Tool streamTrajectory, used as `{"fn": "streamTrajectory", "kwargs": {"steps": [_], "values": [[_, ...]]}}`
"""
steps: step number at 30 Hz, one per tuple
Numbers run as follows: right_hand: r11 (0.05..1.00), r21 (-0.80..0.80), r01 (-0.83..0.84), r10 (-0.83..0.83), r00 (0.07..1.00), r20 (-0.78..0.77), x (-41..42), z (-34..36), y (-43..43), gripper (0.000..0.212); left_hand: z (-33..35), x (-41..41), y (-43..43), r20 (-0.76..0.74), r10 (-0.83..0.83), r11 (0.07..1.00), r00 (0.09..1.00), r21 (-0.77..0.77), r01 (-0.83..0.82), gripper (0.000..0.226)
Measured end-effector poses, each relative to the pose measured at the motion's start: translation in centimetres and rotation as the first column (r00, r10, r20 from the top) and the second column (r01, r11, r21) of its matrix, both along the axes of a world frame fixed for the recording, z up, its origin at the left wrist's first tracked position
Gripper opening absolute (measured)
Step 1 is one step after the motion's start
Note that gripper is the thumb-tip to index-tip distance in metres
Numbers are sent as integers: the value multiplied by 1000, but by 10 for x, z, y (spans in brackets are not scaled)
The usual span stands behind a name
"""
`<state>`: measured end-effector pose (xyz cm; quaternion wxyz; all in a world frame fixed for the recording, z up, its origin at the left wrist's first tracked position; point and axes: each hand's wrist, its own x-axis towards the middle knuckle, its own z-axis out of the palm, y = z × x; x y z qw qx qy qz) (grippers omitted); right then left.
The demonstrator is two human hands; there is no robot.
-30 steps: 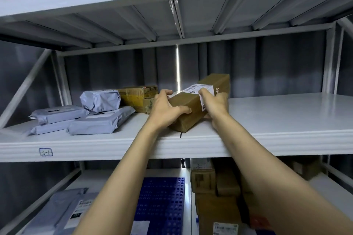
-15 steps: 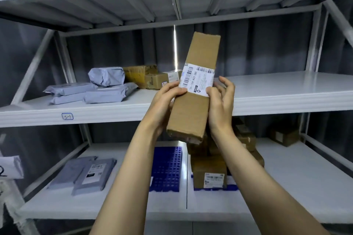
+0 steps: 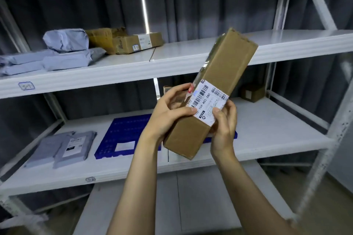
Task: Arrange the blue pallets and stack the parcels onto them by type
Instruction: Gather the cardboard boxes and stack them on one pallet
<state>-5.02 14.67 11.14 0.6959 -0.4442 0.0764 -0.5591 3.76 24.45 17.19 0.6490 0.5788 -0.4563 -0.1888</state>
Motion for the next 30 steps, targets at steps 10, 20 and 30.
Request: {"fn": "streamTrajectory", "kwargs": {"steps": [10,20,30], "values": [[961,278,-3,59,979,-196,-25,-56,-24,34,-41,-9,-27,335,-10,962,942,261,-83,79],[924,383,-28,175,919,-354,-23,-81,-44,35,-79,-2,-57,196,26,903,980,416,-107,73],[961,265,-82,187,896,-402,-4,-82,-78,54,-89,3,-94,-268,255,907,929,399,-134,38]]}}
